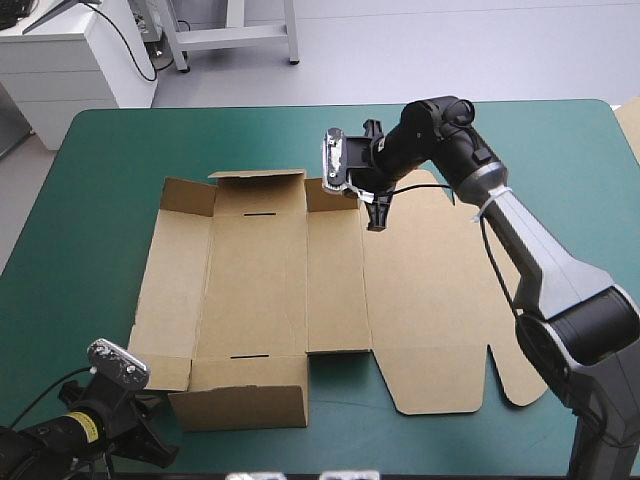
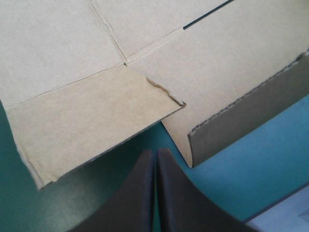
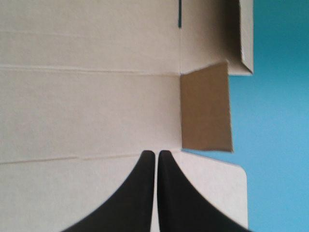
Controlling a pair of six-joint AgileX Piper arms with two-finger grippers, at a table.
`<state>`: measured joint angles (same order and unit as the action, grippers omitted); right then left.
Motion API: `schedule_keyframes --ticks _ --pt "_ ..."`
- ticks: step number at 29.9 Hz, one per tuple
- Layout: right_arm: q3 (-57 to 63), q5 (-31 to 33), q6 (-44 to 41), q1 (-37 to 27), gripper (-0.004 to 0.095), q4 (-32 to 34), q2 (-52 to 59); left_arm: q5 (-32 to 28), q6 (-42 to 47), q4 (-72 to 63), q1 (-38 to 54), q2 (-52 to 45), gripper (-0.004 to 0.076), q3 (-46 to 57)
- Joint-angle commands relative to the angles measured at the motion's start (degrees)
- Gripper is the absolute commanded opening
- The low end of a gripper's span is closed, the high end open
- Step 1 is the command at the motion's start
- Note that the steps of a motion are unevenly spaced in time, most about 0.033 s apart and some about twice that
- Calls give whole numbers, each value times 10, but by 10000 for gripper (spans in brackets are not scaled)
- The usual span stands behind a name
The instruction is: Fold the box
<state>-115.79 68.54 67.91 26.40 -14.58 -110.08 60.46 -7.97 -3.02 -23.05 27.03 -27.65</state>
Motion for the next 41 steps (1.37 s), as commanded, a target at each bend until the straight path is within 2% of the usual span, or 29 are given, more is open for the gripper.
schedule_keyframes --ticks 1,4,6,9,12,16,18,22,27,31,35,41 --pt "-18 -10 -78 -3 -15 70 61 -26 7 -4 -5 5 -8 -18" --pt "-18 -6 -160 -4 -15 120 79 -26 7 -4 -5 5 -8 -18" --pt "-17 1 -207 -15 -15 130 89 -26 7 -4 -5 5 -8 -18" --pt "-15 18 -275 -49 -15 101 108 -26 7 -4 -5 5 -8 -18" --pt "-9 28 -317 -99 -15 43 131 -26 7 -4 -5 5 -8 -21" --pt "13 28 -335 -166 -15 -22 171 29 7 -2 -5 5 -8 -60" --pt "29 28 -352 -188 -15 -23 192 58 7 -2 -5 5 -8 -98" --pt "81 28 -364 -216 -15 -24 237 64 8 -18 -5 5 -8 -182" --pt "183 23 -366 -226 -15 -32 302 29 14 -8 -5 6 -8 -256" --pt "279 -12 -366 -226 -15 -37 361 10 52 30 -5 19 -8 -280" --pt "379 -71 -366 -226 -15 -51 426 7 59 56 -5 57 -8 -287" --pt "490 -83 -361 -226 -15 -56 526 -33 59 78 -5 136 -8 -295"
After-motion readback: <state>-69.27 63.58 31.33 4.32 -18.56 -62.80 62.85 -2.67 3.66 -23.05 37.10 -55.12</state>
